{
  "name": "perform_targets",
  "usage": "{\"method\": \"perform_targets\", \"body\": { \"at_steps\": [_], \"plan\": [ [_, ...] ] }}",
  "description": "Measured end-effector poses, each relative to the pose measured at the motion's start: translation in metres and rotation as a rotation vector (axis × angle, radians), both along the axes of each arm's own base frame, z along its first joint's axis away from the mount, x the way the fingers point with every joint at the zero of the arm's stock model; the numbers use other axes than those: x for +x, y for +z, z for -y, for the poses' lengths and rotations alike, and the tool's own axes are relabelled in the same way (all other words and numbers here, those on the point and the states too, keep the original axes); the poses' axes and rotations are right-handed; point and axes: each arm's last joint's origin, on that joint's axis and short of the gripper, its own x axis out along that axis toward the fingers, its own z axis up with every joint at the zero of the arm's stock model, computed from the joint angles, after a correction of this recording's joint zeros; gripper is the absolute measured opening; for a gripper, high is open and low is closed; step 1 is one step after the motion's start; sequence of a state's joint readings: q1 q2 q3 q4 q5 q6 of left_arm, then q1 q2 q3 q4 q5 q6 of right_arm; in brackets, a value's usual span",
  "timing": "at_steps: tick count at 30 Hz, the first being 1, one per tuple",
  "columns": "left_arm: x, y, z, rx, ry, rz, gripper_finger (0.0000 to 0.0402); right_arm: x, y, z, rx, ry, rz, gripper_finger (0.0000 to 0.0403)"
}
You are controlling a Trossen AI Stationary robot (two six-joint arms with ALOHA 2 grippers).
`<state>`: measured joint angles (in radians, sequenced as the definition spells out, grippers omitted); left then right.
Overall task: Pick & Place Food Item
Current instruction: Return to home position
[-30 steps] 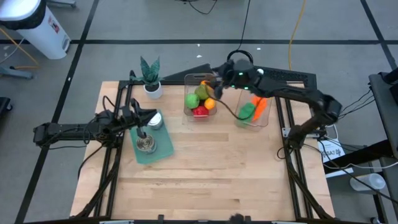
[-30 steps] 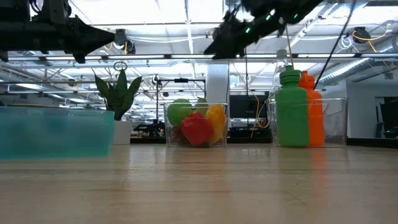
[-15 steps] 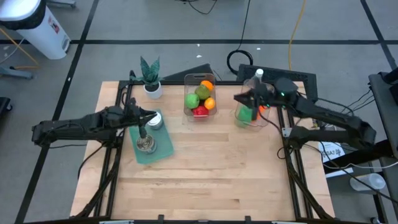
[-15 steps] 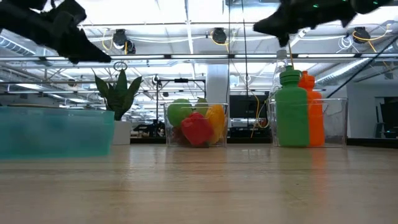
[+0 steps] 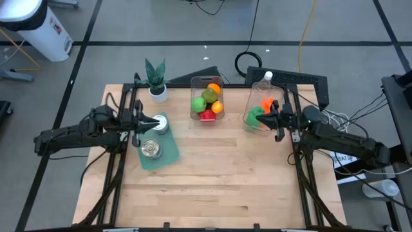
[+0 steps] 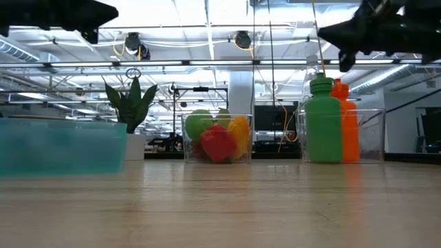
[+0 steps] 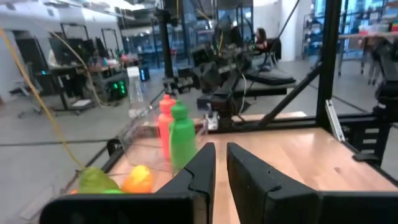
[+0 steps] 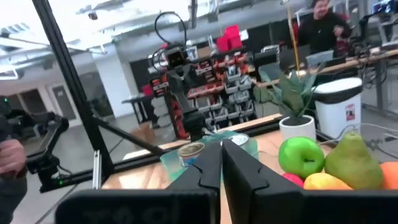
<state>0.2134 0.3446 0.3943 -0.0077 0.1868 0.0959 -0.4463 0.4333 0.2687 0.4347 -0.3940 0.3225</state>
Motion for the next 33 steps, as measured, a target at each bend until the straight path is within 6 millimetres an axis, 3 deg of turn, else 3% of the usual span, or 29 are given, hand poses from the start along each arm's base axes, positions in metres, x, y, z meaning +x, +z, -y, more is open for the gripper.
{"method": "perform_targets", "body": {
  "at_steps": [7, 17, 21, 24, 33],
  "plan": [
    [-0.018, -0.007, 0.004, 0.001, 0.043, -0.011, 0.0051, -0.014, -0.018, -0.007, 0.006, -0.019, 0.011, 0.0001],
    [-0.009, -0.055, 0.002, -0.010, 0.001, -0.032, 0.0051, -0.013, -0.050, -0.004, 0.031, -0.075, -0.040, 0.0001],
    [-0.010, -0.061, -0.001, -0.094, 0.027, -0.078, 0.0051, -0.014, -0.048, -0.004, 0.013, -0.081, -0.012, 0.0001],
    [-0.011, -0.064, 0.000, -0.093, -0.047, -0.090, 0.0051, -0.014, -0.047, -0.004, 0.004, -0.081, -0.001, 0.0001],
    [-0.007, -0.096, -0.002, -0.088, -0.073, -0.089, 0.0051, -0.014, -0.048, -0.004, 0.006, -0.083, -0.002, 0.0001]
  ]
}}
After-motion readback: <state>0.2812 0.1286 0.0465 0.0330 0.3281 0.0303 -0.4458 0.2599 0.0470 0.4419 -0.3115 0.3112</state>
